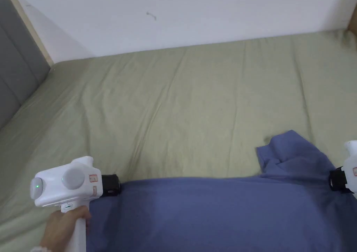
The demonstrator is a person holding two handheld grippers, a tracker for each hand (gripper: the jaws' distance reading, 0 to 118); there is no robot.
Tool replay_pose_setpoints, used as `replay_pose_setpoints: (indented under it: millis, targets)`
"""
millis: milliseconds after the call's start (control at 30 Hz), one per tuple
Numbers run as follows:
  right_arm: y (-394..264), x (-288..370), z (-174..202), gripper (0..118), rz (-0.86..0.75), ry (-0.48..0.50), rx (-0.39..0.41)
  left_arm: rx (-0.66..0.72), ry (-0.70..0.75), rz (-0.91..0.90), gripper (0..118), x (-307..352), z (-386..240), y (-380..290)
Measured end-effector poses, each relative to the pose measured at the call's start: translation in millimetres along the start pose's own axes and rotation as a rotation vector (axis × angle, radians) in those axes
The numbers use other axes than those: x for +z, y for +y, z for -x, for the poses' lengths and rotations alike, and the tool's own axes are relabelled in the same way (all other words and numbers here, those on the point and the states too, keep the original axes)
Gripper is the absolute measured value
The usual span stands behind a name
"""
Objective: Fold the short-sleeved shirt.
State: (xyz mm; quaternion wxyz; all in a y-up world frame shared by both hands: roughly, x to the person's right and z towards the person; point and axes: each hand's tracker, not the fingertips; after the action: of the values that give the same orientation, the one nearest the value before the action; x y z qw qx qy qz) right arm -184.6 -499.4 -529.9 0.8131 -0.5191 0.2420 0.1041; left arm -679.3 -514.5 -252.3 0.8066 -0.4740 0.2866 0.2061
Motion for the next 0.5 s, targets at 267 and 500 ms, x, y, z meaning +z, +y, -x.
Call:
replay_pose_setpoints:
  millis: [267, 500]
  targets:
    - [-2, 43, -10, 4, -0.068, 0.091, -0.096, -0.053, -0.036, -0.030, 2, 53, -3, 0]
    - [-43, 135, -22, 3, -0.138, 0.171, -0.110, -0.157, -0.069, -0.165, 2, 156, 10, -48]
